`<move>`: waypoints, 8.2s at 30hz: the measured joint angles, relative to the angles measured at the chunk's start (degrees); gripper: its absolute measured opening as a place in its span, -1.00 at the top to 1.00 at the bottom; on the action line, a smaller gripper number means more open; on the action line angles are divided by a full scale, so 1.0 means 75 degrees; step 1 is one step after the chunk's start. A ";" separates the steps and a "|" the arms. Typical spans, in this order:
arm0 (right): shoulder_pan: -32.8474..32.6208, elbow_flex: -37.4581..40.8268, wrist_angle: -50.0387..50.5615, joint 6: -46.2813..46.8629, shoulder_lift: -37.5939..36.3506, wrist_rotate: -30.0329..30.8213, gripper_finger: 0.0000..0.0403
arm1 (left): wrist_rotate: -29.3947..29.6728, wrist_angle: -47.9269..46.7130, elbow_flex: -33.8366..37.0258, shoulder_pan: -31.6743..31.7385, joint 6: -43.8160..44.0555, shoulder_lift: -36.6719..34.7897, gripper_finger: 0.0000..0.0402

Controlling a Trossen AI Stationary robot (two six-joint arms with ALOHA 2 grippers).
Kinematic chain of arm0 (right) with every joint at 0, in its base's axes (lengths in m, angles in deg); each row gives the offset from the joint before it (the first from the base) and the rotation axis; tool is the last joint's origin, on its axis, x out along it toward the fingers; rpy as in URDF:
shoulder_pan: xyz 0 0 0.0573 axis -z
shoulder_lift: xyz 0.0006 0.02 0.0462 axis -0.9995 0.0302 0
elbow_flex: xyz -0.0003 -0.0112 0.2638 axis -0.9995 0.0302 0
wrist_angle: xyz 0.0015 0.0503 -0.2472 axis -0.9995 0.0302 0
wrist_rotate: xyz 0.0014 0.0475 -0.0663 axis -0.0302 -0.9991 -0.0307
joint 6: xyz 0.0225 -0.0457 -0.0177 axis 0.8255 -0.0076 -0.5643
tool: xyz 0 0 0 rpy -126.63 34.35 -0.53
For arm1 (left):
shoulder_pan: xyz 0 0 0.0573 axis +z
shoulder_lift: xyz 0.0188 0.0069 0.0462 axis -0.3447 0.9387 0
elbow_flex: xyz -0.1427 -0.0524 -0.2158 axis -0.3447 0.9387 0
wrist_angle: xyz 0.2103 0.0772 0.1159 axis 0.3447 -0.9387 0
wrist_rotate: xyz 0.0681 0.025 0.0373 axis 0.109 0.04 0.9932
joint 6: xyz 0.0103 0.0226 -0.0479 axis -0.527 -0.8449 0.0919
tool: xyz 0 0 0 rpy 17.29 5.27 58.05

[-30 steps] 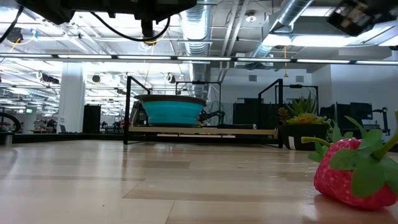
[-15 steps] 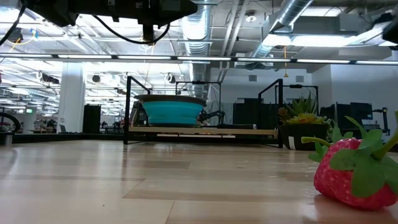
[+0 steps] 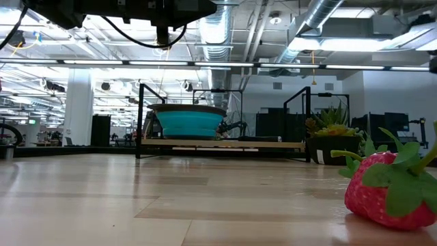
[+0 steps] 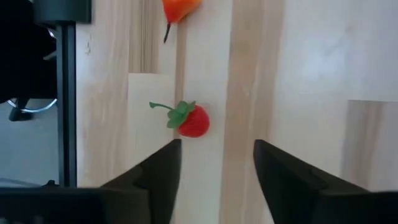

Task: Pick & Place Fruit
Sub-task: Put the strawberry into the basket

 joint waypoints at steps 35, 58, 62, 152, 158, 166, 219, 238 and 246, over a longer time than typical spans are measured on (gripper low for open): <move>-0.0257 -0.0021 -0.1370 0.0030 0.1839 -0.0040 0.14 | -0.0002 -0.0059 0.0000 0.0000 0.0003 0.0000 0.98; -0.0260 -0.0024 -0.1386 0.0106 0.1716 -0.0295 0.59 | -0.0003 -0.0073 0.0000 0.0000 0.0003 -0.0002 0.98; -0.0261 -0.0133 -0.1296 0.0085 0.1718 -0.0290 0.62 | -0.0003 -0.0079 0.0000 0.0000 0.0003 0.0000 0.98; -0.0318 -0.0131 -0.1599 -0.0224 0.1777 -0.0033 0.36 | -0.0003 -0.0290 0.0000 0.0012 0.0000 -0.0003 0.98; -0.0318 -0.0131 -0.1596 -0.0237 0.1774 0.0208 0.36 | -0.0001 -0.0290 0.0000 0.0012 0.0000 -0.0003 0.98; -0.0347 0.0243 -0.1911 -0.0002 0.1737 0.0383 0.36 | 0.0000 -0.0289 0.0000 0.0012 0.0000 -0.0003 0.98; 0.2658 0.0388 -0.1962 -0.1988 -0.0435 0.0412 0.99 | -0.0313 -0.2835 -0.0006 -0.0266 0.1738 -0.0009 0.98; 0.2521 0.0382 -0.2154 -0.3454 -0.0630 0.1544 1.00 | -0.1955 -0.3204 -0.0003 -0.0486 0.2524 0.0021 0.99; 0.3016 0.0382 -0.1292 -0.4267 -0.1822 0.1867 1.00 | -0.1955 -0.3209 -0.0003 -0.0066 0.2217 0.0023 0.99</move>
